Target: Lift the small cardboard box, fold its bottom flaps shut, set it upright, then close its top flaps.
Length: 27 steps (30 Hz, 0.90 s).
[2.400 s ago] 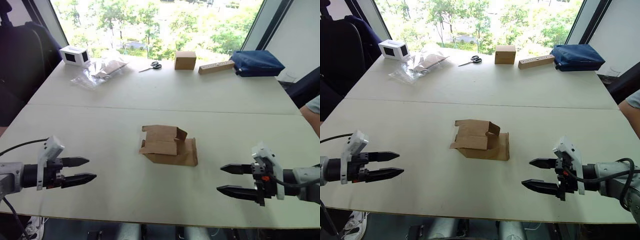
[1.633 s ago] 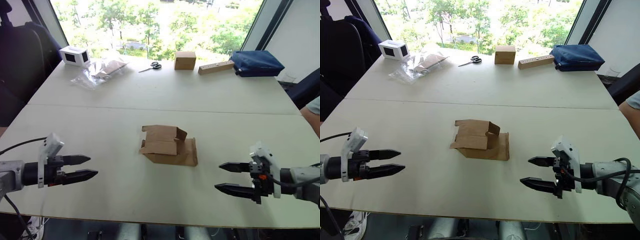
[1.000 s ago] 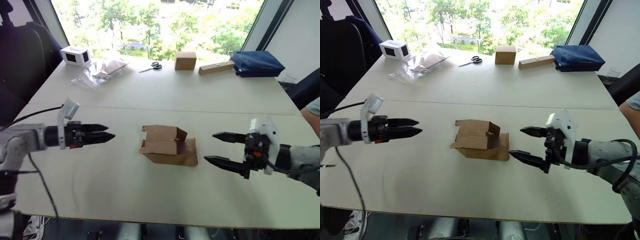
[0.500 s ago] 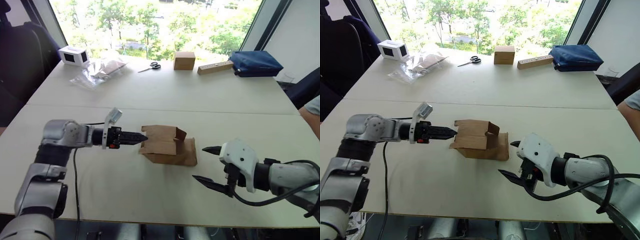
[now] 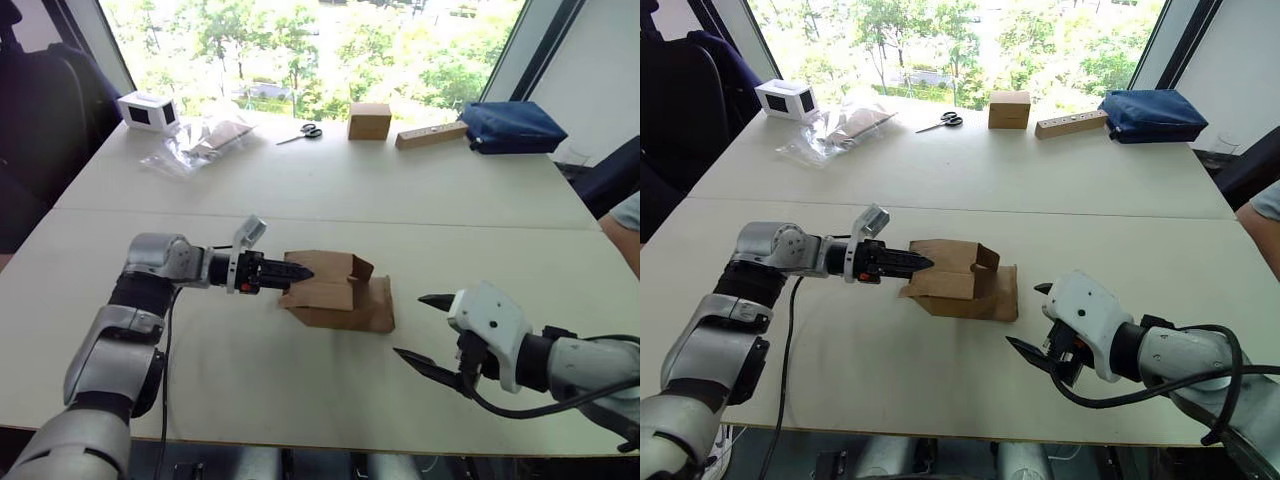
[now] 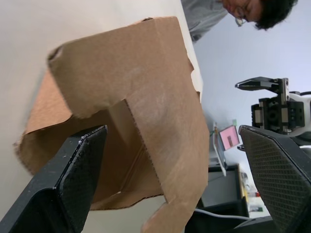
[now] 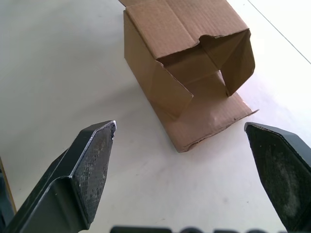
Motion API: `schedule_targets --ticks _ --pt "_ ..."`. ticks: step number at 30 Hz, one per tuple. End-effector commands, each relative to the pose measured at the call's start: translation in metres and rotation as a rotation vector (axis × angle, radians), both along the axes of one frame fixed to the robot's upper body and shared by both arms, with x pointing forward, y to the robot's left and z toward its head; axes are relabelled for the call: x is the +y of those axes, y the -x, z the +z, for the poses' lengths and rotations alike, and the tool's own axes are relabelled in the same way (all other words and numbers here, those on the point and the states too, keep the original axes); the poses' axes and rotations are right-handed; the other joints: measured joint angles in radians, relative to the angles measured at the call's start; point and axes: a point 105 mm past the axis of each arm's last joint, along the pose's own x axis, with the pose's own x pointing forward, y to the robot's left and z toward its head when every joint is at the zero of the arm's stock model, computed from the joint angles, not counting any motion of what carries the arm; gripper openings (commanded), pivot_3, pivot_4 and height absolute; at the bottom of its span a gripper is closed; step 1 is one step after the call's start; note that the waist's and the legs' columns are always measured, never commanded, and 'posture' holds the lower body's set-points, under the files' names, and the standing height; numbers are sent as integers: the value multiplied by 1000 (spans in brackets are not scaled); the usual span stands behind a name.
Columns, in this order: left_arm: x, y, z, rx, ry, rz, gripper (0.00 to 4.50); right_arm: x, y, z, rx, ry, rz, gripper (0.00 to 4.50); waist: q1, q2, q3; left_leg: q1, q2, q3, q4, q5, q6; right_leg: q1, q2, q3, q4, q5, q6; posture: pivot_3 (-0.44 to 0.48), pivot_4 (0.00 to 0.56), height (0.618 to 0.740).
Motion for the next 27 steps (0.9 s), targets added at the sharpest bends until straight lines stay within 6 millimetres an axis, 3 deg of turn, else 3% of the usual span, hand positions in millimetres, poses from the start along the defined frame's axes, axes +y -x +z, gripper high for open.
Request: schedule_targets --ticks 1,5,8,17,18,24,27 --pt "-8 -3 12 -45 29 -27 4459 4 0 8 -48 -9 4 4464 0 0 0 0 0 0 0 0 0 0 0 0 0 0 0 0 150 740" --pt "-13 -1 10 -58 38 -40 4459 5 0 8 -51 -13 -1 4464 0 0 0 0 0 0 0 0 0 0 0 0 0 0 0 0 150 740" --pt "-16 -2 10 -72 50 -39 3765 6 0 8 -51 -17 -1 4500 0 0 0 0 0 0 0 0 0 0 0 0 0 0 0 0 150 740" --pt "-23 2 12 -55 76 -63 217 8 -3 8 -54 -24 -1 4500 0 0 0 0 0 0 0 0 0 0 0 0 0 0 0 0 150 740" --pt "-24 3 13 -55 79 -65 58 8 -3 8 -54 -24 -2 4500 0 0 0 0 0 0 0 0 0 0 0 0 0 0 0 0 150 740" --pt "-26 2 18 -67 111 -65 58 6 -5 9 -55 -36 -18 4500 0 0 0 0 0 0 0 0 0 0 0 0 0 0 0 0 150 740" --pt "-20 -4 33 -165 156 -35 58 4 -14 24 -94 -207 -80 4500 0 0 0 0 0 -1 0 0 0 0 0 0 0 0 0 0 150 740"
